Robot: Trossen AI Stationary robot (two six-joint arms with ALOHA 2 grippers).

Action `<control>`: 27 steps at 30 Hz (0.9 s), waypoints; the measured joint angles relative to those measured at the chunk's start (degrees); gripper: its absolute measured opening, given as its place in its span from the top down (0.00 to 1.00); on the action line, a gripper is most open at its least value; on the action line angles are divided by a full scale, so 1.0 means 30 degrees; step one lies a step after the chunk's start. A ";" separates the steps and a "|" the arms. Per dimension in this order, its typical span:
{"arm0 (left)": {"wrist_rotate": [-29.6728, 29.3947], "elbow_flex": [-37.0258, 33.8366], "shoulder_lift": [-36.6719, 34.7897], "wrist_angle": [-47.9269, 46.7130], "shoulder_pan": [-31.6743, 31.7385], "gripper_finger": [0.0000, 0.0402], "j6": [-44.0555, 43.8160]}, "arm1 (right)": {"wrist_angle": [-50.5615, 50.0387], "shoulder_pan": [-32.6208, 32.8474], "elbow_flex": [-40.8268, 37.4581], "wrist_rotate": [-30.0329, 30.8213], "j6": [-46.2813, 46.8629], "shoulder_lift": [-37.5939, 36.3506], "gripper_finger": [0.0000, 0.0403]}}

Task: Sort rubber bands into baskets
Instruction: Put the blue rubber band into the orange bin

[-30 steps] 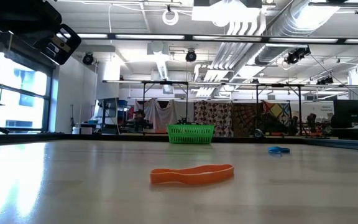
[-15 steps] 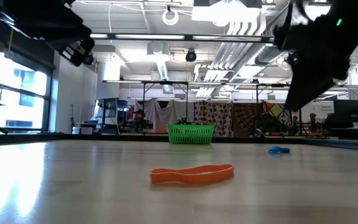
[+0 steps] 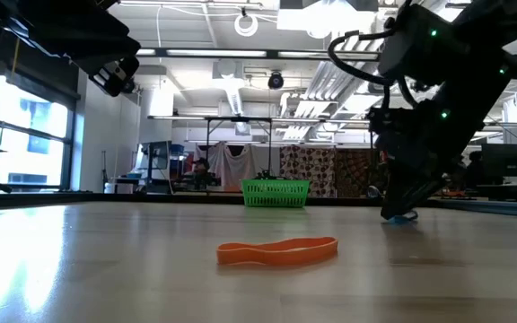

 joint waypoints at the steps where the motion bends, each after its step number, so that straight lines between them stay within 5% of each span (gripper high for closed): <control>1: -0.0003 0.0000 0.0000 0.0000 0.0000 0.84 -0.0010 | 0.0330 -0.0062 0.0000 -0.0261 -0.0220 0.0206 0.63; 6: -0.0025 -0.0002 0.0000 0.0006 0.0000 0.84 -0.0049 | 0.0586 -0.0268 0.0091 -0.0326 -0.0159 0.0897 0.72; 13: -0.0342 -0.0003 0.0000 -0.0010 0.0000 0.84 -0.0171 | 0.0060 0.0057 0.0478 0.0434 -0.1099 0.0138 0.98; 27: -0.1985 -0.0004 0.0278 0.1032 0.0000 0.83 0.2429 | 0.1966 0.2059 0.4972 0.0688 -0.6831 -0.0453 1.00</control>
